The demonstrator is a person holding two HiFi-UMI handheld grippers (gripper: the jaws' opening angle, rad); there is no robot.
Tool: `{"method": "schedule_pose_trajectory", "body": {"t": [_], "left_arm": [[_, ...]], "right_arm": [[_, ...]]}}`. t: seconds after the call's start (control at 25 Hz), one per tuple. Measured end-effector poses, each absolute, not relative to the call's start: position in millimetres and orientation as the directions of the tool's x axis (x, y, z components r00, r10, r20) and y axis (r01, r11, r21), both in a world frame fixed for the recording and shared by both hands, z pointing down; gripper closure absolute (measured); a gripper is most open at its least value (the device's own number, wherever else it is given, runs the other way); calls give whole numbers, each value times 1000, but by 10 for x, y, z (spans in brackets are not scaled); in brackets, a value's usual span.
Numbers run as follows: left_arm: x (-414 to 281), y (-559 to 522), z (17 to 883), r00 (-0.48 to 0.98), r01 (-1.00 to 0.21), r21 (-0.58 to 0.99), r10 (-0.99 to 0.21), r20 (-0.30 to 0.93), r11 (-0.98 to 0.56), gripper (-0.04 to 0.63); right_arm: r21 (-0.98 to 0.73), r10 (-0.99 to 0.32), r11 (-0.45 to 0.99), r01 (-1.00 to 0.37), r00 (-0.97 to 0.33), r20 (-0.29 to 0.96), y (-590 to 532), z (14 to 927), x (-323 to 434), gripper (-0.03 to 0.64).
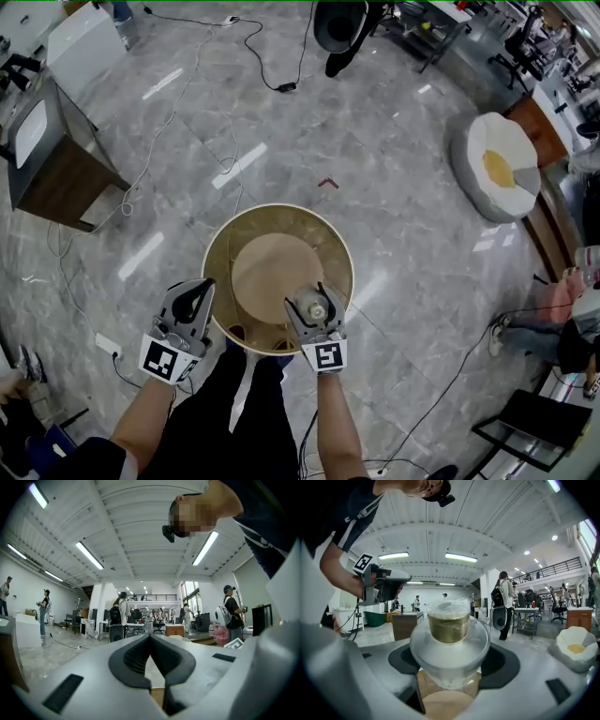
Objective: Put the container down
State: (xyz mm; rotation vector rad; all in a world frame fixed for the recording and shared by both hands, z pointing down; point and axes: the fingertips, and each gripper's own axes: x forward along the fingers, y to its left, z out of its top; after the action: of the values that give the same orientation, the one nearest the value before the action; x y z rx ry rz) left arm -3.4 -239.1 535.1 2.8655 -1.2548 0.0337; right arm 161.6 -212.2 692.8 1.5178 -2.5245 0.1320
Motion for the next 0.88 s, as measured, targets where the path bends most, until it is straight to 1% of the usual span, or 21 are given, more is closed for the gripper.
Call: {"method": "schedule_pose_trajectory", "body": {"t": [0.08, 0.2, 0.36, 0.52, 0.68, 0.88], "left_arm": [[-38, -2436, 5578, 670, -742, -5, -742, 19, -670, 571], [-55, -2485, 5995, 657, -753, -7, -752, 44, -658, 571], [-205, -2587, 6588, 661, -747, -13, -744, 96, -665, 571], [-439, -2618, 7080, 628, -775, -2, -771, 110, -632, 571], [-549, -2532, 7392, 602, -796, 31, -787, 137, -604, 571], [-460, -2487, 7701, 653, -752, 35, -738, 174, -658, 571]], "right_arm": [[23, -866, 463, -886, -447, 227, -2205, 7311, 1657, 273], [21, -868, 449, -893, -430, 247, -2305, 7892, 1723, 273], [-61, -883, 367, -928, -368, 290, -2423, 8671, 1718, 273], [-72, -879, 343, -937, -347, 326, -2504, 9339, 1691, 273], [-65, -864, 359, -931, -357, 355, -2548, 9818, 1652, 273], [-57, -852, 346, -936, -339, 399, -2749, 10244, 1614, 273]]}}
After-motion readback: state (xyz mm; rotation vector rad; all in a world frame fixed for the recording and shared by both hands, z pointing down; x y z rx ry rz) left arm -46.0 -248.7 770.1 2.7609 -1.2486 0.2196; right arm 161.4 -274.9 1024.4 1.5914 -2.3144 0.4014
